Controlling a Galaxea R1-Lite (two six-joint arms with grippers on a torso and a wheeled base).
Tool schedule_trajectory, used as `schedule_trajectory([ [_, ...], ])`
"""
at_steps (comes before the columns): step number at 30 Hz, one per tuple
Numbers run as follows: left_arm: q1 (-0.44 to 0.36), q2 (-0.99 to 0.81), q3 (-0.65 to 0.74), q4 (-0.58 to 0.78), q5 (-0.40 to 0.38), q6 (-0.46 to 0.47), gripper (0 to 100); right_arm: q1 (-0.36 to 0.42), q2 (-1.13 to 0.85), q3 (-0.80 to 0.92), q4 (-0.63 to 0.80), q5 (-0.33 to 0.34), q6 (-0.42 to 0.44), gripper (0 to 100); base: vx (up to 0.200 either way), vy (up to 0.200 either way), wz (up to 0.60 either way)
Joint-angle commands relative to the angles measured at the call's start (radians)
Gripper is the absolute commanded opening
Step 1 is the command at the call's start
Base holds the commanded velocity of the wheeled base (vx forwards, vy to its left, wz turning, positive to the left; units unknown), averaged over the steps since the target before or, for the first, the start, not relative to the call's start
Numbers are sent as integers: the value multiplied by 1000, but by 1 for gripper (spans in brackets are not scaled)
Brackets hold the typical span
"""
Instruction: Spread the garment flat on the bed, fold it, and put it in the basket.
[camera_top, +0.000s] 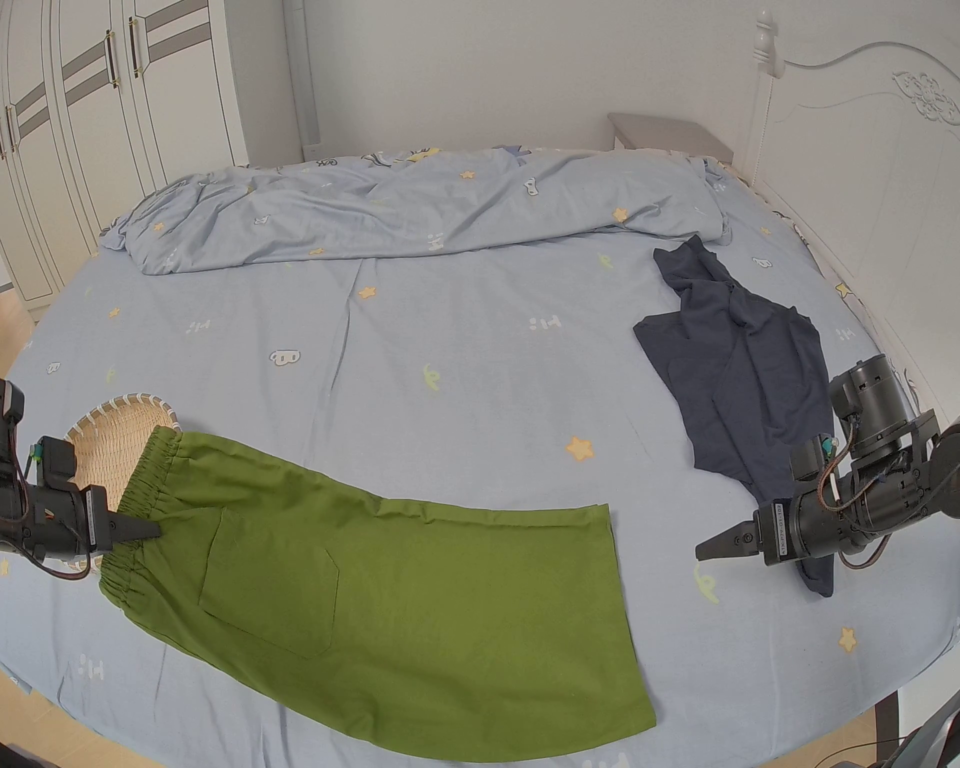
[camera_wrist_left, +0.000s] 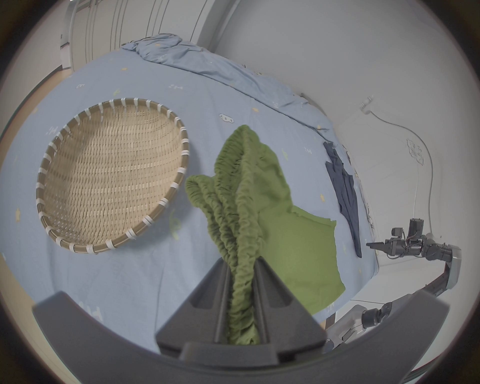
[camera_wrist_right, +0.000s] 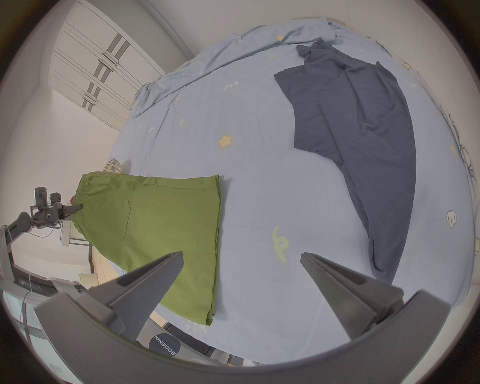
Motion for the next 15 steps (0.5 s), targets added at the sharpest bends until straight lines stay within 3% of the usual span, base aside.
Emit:
schedule_trajectory([
  [1, -189, -117, -112, 98, 112, -98, 0, 2, -14, 1, 0, -1, 0, 100, 0, 0, 0],
  [2, -293, -121, -148, 121, 164, -170, 0, -1, -15, 1, 0, -1, -1, 100, 0, 0, 0],
  [4, -407, -112, -171, 125, 222, -240, 0, -2, -20, 1, 0, -3, 0, 100, 0, 0, 0],
  [6, -453, -111, -184, 125, 247, -262, 0, -2, -21, 2, 0, -3, 0, 100, 0, 0, 0],
  [8, -617, -111, -213, 125, 310, -305, 0, -4, -29, 2, 0, -3, 0, 100, 0, 0, 0],
  [9, -625, -111, -213, 127, 313, -306, 0, -4, -29, 2, 0, -3, 0, 100, 0, 0, 0],
  [10, -710, -105, -228, 125, 350, -328, 0, -8, -29, 2, 0, -3, 0, 100, 0, 0, 0],
  [15, -890, 30, -328, 119, 491, -426, 0, -1, -26, 4, 0, -3, 0, 100, 0, 0, 0],
])
